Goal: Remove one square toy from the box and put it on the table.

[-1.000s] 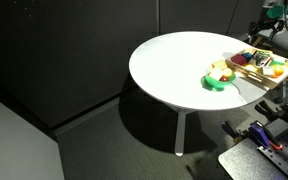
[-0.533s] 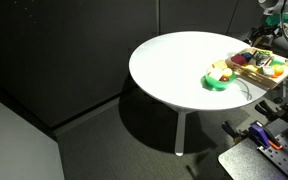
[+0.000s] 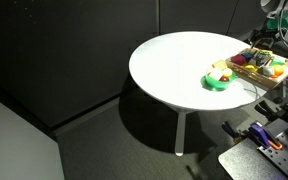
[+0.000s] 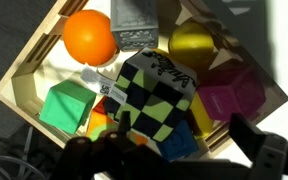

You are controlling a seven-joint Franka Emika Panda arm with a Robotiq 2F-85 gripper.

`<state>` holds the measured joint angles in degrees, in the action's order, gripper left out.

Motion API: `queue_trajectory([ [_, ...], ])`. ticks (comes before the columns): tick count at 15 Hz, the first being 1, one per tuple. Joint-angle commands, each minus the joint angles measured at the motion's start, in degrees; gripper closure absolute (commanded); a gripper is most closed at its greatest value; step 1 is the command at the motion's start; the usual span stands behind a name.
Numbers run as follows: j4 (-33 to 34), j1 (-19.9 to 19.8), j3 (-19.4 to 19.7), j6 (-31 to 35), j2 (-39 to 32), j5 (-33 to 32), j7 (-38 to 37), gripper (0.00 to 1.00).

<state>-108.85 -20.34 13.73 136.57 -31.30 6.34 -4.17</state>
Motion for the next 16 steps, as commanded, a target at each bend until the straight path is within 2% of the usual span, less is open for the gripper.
queue_trajectory([
  [1, 1.16, -1.64, -0.72, 1.63, -1.23, 3.07, 0.72, 0.0],
  [7, 1.07, -1.47, 0.39, 4.08, -3.17, 3.38, -1.31, 0.0],
  [16, 2.79, -0.88, 1.29, 2.68, -6.83, 2.52, -3.42, 0.0],
])
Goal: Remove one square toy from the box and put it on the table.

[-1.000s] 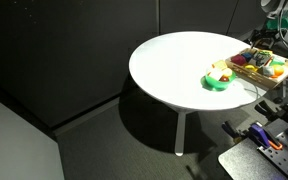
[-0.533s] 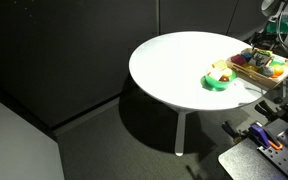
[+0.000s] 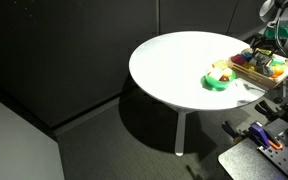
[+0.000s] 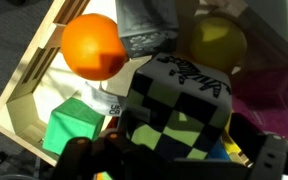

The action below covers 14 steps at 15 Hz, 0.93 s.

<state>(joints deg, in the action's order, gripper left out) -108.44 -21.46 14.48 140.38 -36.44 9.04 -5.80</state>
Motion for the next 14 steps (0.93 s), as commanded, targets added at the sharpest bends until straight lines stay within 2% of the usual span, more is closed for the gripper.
queue_trajectory([
  [1, 2.69, 0.18, 0.49, -1.4, -1.9, -0.04, -1.91, 0.25],
  [2, 2.77, 0.13, 0.4, -1.18, -1.88, 0.04, -1.77, 0.26],
  [5, 2.23, 0.12, 0.13, -1.1, -0.45, 0.19, -1.18, 0.51],
  [12, -0.97, 1.02, -0.03, -0.75, 4.98, -0.15, 0.08, 0.94],
  [14, -2.14, 1.2, -0.41, -0.14, 7.12, 0.34, 0.3, 0.93],
])
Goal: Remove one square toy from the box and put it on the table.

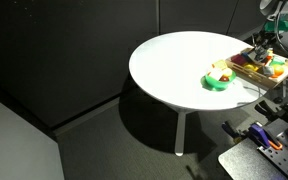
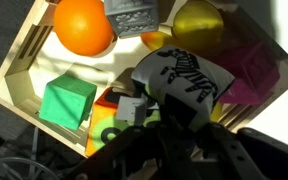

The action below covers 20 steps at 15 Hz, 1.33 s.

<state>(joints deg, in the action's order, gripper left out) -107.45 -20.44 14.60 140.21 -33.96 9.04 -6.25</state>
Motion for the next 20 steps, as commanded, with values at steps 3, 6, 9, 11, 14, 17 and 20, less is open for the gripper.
queue_trajectory([
  [3, -4.49, 0.36, -1.72, 0.46, 7.74, 1.4, 1.06, 0.95],
  [6, -4.66, 1.37, -2.77, -0.25, 9.96, 1.73, 0.34, 0.96],
  [9, -4.16, 3.39, -3.29, -0.16, 10.78, 1.52, -0.94, 0.95],
  [11, -3.53, 4.96, -3.54, 0.02, 10.39, 1.07, -2.01, 0.95],
  [14, -2.89, 7.61, -3.48, 0.98, 9.22, 0.11, -4.57, 0.94],
  [17, -1.94, 10.15, -3.4, 1.72, 7.7, -0.66, -7.53, 0.94],
  [20, -0.86, 12.11, -3.57, 2.6, 5.98, -0.78, -9.84, 0.94],
])
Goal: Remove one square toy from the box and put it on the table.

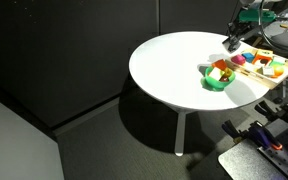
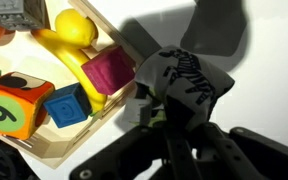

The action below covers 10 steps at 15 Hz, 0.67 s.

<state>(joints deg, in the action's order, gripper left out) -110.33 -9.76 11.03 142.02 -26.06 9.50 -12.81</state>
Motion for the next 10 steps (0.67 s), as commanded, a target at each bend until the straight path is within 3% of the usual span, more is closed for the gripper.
queue_trajectory([
  [1, 2.34, 2.03, -0.13, 1.24, -2.52, -1.2, -3.88, 0.94],
  [4, 3.05, 3.44, -0.46, 2.89, -4.22, -0.98, -4.97, 0.94],
  [6, 2.74, 4.23, -0.41, 5.15, -4.94, -1.09, -5.56, 0.59],
  [10, 1.14, 4.16, -0.79, 7.61, -4.34, -0.44, -4.49, 0.28],
])
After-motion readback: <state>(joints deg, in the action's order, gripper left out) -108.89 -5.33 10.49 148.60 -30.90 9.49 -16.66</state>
